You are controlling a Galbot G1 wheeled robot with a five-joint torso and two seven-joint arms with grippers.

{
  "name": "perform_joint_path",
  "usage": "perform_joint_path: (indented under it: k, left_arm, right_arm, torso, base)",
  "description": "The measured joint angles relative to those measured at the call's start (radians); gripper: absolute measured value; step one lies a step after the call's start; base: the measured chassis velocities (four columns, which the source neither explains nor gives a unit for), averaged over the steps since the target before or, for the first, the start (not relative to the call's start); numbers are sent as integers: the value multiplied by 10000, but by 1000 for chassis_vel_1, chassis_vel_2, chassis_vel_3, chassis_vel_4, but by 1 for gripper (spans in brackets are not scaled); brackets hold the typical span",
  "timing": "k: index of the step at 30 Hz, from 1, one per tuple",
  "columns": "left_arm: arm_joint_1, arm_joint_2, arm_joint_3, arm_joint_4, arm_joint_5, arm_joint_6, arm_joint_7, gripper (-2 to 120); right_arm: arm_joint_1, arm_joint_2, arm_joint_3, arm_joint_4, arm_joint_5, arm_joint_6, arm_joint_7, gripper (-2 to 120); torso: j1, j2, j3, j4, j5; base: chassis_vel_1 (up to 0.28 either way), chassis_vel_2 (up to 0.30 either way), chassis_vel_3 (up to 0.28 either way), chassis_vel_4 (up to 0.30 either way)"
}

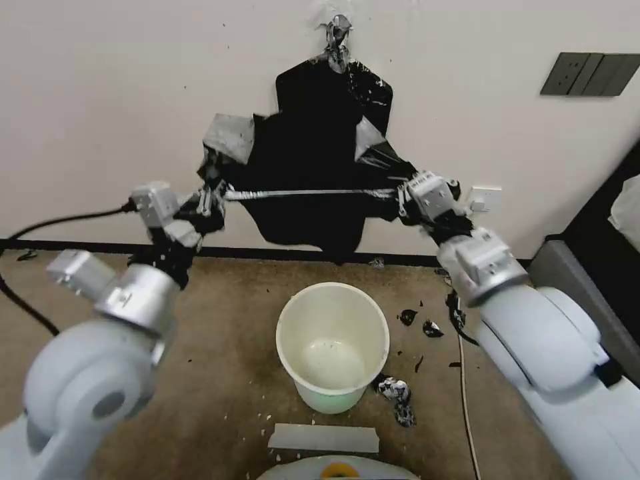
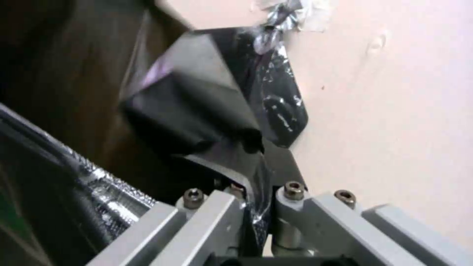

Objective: Place a trash bag onto the trash bin.

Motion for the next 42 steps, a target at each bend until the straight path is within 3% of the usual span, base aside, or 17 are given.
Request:
perform_joint_path:
  k: [6,13,16,26,35,42]
  left_arm:
    - [702,-308,226,24,-31,331,-203,0]
    - [1040,-572,602,60,119,1070,-202,0]
    - [1377,-672,645,72,550,1544,-66,0]
    - [1980,-592,392,89,1462,1928,56,0]
    - [2537,-191,-200,94,2178,1994,283,0]
    - [2864,-281,-206,98,2620,1956,430,0]
  right_arm:
    - [-975,-731,616,113,457,-171,39,0]
    - [-1652,-732,837,94,407,-177,64,0]
    - [-2325,-611,828,73,53,-15,65,0]
    - [-2959,-66,95,-172,-833,309,40,0]
    - [-2998,649,-752,-999,-1400,799,49,0]
    - [-3010,914,-925,-1256,-1625,1008,62,0]
  torso:
    - [0,0,0,0,-3]
    - [0,1,1,0,-1]
    - [0,0,1,0,-2]
    - [0,-1,1,0,-3]
    - [1,-1,1,1,-3]
    - [1,-1,1,1,-4]
  base:
    - [0,0,0,0]
    - [0,0,0,0]
    - [0,0,0,0]
    - [0,0,0,0]
    - [0,0,0,0]
    - [0,0,0,0]
